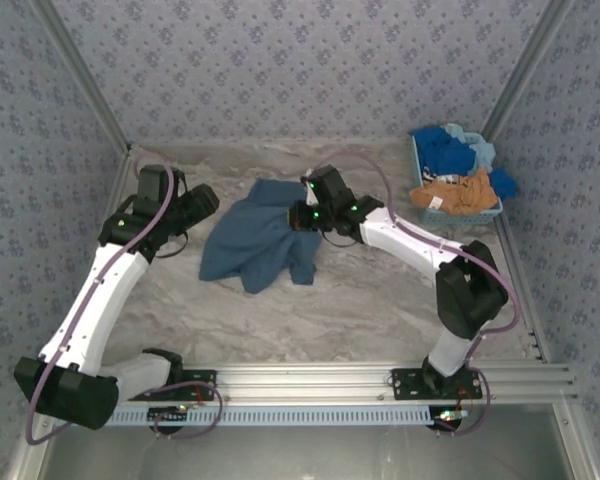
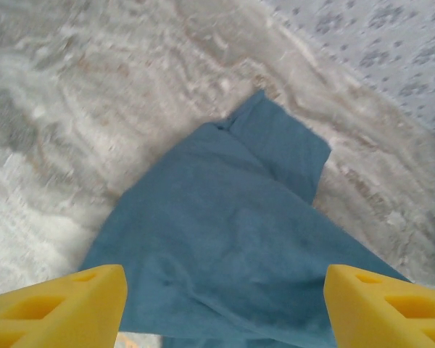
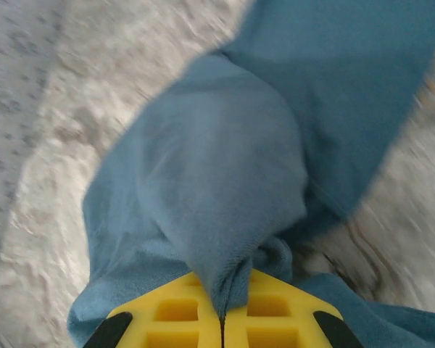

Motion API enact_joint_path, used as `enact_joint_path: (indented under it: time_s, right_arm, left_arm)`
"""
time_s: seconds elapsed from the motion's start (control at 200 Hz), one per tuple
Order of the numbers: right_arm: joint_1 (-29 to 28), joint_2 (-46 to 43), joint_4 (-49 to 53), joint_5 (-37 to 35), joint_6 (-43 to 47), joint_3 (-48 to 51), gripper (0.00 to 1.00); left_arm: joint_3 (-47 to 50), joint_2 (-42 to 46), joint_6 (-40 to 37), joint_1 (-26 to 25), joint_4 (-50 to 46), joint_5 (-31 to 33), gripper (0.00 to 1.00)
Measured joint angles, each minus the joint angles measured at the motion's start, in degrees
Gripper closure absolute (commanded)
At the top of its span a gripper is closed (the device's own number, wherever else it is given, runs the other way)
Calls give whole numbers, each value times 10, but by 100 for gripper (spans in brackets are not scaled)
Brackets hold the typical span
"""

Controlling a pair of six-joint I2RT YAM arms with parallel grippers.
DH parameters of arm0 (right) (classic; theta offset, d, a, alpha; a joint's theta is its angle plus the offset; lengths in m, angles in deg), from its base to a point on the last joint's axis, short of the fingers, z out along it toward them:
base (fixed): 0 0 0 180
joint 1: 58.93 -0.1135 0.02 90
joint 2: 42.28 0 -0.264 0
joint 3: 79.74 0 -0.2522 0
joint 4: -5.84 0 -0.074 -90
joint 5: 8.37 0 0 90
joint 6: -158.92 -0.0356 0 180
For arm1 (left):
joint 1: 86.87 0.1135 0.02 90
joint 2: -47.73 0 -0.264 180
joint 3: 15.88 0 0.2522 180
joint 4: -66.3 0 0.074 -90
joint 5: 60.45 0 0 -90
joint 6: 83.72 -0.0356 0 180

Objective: Fold and stack the t-shirts

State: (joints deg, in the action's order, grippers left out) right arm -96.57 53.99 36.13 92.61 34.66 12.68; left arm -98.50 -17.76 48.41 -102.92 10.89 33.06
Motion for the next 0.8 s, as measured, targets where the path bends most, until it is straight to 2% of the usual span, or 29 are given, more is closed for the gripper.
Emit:
enact_joint_path:
  time_s: [0.095,0.27,0.295,0.33,0.365,0.41,0.45,0.54,0.65,0.804]
  right_arm:
    - [37,-79,27,-7,3,66,100]
    - [146,-228,89,-19,35,135,100]
    - [157,-238,97,-22,42,142,90]
    - [171,-248,111,-24,51,152,69]
    - [182,-253,127,-26,58,161,53]
    - [193,-252,151,-33,65,173,41]
    - [199,-251,173,-49,67,181,34]
    - [200,-255,217,-90,64,192,32]
    - [196,-300,251,-132,42,206,33]
    - [183,-355,277,-149,14,227,35]
  left_arm:
    - [22,5,11,3,-12,-11,27]
    - [66,-1,37,3,-1,-43,27]
    - [70,-8,41,3,4,-49,27]
    - [75,-20,45,3,14,-61,27]
    - [76,-38,49,3,26,-73,27]
    - [76,-66,52,3,46,-90,29]
    - [76,-96,56,0,67,-106,29]
    - [75,-157,59,-17,106,-134,29]
    - [64,-235,60,-63,145,-172,29]
    - [-16,-353,55,-132,180,-206,31]
